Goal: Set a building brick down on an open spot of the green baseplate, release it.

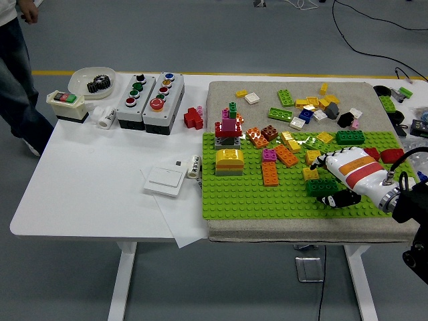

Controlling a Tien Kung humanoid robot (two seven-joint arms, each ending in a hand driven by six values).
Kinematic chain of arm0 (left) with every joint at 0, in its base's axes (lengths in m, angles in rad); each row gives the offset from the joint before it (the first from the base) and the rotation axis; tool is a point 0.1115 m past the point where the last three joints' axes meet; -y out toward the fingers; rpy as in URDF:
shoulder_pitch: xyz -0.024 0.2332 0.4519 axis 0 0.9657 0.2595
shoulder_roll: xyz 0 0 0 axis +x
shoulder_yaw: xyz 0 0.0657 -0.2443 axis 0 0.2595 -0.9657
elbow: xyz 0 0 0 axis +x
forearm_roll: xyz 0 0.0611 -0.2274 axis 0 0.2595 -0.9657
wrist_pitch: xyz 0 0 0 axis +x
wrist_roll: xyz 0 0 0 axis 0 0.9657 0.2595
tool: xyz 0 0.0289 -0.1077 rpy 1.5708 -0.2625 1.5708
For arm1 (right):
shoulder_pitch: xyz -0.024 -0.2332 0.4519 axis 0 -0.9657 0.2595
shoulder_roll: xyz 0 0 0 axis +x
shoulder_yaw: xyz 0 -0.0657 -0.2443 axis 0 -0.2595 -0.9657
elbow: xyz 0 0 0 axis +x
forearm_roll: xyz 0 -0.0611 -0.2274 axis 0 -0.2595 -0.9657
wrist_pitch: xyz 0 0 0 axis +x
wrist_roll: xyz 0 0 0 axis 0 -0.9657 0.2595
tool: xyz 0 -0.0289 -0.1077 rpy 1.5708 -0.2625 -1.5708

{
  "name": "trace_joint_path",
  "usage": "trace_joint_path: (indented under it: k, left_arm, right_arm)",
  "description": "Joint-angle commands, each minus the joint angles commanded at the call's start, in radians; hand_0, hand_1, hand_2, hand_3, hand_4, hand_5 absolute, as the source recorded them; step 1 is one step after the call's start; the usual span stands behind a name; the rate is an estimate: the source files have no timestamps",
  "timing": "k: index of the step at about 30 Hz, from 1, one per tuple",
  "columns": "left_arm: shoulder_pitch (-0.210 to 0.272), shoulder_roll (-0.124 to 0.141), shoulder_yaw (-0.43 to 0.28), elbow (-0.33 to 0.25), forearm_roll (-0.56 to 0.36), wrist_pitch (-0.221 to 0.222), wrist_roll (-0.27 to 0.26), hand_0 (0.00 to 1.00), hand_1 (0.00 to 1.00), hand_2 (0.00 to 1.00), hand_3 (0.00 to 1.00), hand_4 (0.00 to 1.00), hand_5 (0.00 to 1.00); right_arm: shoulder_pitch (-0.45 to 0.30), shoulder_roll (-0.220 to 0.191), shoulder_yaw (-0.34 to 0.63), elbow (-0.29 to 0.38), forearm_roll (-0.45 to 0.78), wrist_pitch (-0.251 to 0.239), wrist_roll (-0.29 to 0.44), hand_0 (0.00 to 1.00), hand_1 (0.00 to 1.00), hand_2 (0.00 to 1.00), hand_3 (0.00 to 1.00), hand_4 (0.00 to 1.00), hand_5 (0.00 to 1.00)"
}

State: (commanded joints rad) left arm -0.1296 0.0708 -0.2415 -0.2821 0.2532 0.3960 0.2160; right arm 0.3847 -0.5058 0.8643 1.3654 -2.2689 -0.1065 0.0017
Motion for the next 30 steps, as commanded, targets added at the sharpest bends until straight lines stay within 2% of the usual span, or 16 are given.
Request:
trace_joint_path:
  k: [3, 4, 15, 16, 30]
  left_arm:
    - [-0.001, 0.0, 0.0, 0.0, 0.001, 0.0, 0.001, 0.74, 0.721, 0.713, 0.588, 0.64, 0.666]
    - [-0.001, 0.0, 0.0, 0.0, 0.001, 0.0, 0.001, 0.741, 0.721, 0.714, 0.587, 0.641, 0.667]
    - [-0.001, 0.0, -0.004, -0.002, 0.009, 0.0, 0.005, 0.741, 0.721, 0.713, 0.587, 0.642, 0.667]
    - [-0.002, 0.0, -0.004, -0.003, 0.009, 0.0, 0.005, 0.741, 0.721, 0.715, 0.587, 0.641, 0.667]
    - [-0.005, 0.0, -0.006, -0.005, 0.014, 0.002, 0.006, 0.742, 0.722, 0.715, 0.588, 0.641, 0.666]
  right_arm:
    - [0.001, 0.003, -0.008, 0.0, 0.0, -0.004, 0.0, 0.558, 0.581, 0.623, 0.633, 0.855, 0.302]
    - [0.001, 0.004, -0.009, 0.001, 0.0, -0.005, -0.001, 0.512, 0.546, 0.614, 0.621, 0.824, 0.3]
    - [0.013, 0.021, -0.019, -0.036, 0.0, -0.029, -0.002, 0.486, 0.536, 0.605, 0.612, 0.81, 0.297]
    - [0.014, 0.021, -0.019, -0.041, 0.0, -0.03, -0.002, 0.459, 0.523, 0.594, 0.599, 0.799, 0.294]
    - [0.018, 0.024, -0.011, -0.084, 0.0, -0.013, 0.005, 0.442, 0.508, 0.593, 0.586, 0.788, 0.314]
